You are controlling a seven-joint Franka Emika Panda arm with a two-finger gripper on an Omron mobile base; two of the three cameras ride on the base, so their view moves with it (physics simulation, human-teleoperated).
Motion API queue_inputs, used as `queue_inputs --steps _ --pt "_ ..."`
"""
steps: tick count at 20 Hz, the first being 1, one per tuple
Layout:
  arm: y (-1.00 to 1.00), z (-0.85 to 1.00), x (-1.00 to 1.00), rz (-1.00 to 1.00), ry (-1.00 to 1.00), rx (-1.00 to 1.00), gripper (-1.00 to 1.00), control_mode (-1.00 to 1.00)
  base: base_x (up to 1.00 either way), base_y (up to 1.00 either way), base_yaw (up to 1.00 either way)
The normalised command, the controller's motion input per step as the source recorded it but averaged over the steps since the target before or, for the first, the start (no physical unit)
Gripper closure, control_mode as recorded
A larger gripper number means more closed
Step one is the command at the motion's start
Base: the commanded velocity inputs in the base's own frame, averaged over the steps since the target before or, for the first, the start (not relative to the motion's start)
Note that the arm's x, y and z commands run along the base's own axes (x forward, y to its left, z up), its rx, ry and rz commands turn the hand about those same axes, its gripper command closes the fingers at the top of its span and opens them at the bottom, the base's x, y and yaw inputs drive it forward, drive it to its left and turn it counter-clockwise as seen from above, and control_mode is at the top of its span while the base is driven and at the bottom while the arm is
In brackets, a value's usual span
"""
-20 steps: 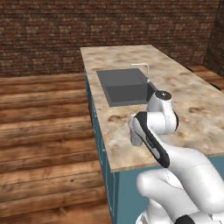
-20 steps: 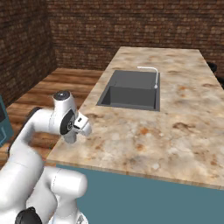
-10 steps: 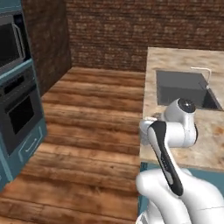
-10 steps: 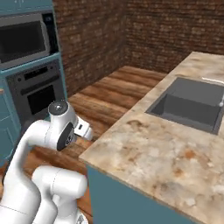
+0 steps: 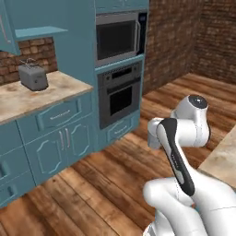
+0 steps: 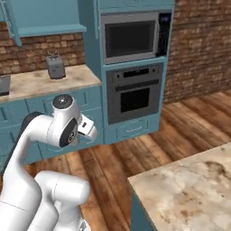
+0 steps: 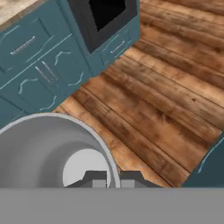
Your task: Move the glass cup from next to the sink to the open cabinet. Then, move the bowl with the lime to the fridge to clear the area for faucet cleaning.
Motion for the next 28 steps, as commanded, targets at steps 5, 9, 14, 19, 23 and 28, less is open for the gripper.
queue_inputs --steps 5,9,14,19,23,28 --pt "0.00 0.00 0.00 0.00 0.00 0.00 1.00 1.00 0.67 0.31 0.57" --pt "0.00 0.00 0.00 0.00 0.00 0.00 1.00 1.00 1.00 0.32 0.31" --pt "0.00 0.00 0.00 0.00 0.00 0.00 1.00 1.00 1.00 0.04 0.14" --pt "0.00 0.00 0.00 0.00 0.00 0.00 1.00 1.00 1.00 -0.18 0.22" --pt "0.00 0.00 0.00 0.00 0.00 0.00 1.00 1.00 1.00 -0.56 0.33" --pt "0.00 0.00 0.00 0.00 0.00 0.00 1.00 1.00 0.61 -0.61 0.38"
